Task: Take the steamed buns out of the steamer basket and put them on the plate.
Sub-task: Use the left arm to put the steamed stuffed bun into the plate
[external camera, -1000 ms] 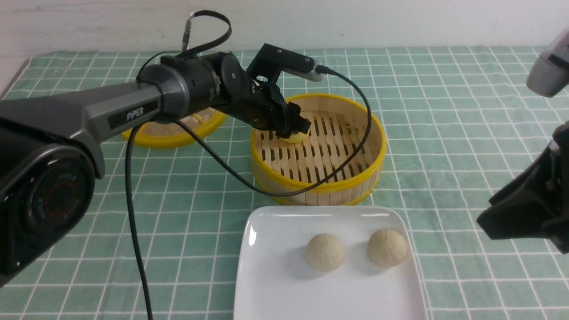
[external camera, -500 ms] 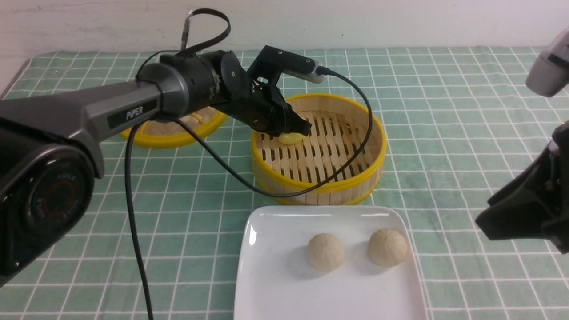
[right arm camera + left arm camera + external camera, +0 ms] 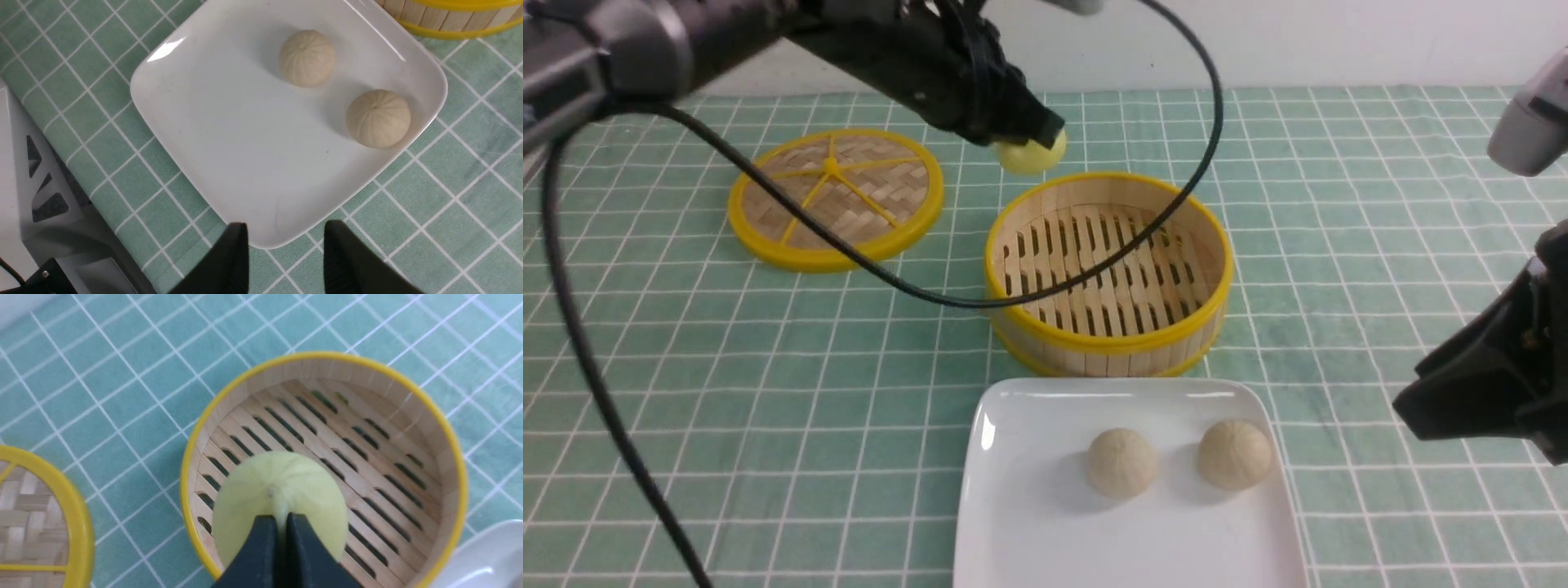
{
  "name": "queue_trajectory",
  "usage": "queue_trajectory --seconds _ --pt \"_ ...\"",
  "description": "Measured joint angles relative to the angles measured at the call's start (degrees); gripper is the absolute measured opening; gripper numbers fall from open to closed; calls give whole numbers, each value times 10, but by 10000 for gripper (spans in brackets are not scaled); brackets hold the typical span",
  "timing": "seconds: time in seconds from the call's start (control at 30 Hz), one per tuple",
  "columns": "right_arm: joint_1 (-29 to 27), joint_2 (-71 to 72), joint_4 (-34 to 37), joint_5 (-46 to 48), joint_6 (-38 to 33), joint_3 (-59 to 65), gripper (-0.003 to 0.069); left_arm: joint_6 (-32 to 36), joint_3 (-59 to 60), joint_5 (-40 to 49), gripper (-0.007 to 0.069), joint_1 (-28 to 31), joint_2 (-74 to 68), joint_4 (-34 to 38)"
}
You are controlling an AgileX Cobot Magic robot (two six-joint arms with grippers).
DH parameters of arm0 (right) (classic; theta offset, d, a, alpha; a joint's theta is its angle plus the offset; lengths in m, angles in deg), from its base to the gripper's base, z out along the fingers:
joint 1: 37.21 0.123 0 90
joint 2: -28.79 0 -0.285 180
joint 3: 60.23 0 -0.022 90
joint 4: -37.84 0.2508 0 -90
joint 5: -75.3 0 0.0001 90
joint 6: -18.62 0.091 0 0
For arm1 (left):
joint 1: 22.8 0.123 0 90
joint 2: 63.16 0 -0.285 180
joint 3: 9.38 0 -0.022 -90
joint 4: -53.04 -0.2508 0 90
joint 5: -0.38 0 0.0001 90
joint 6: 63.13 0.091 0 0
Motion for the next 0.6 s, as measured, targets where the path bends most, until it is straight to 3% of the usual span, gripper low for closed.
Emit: queue_trajectory --seconds 0.4,0.5,0.6 --pt "0 0 1 -11 -2 0 274 -57 52 228 20 0 116 19" --pt "0 0 1 -11 -2 0 274 -57 111 222 20 -1 116 27" --pt "0 0 1 -12 -2 0 274 -32 228 154 20 -1 115 62"
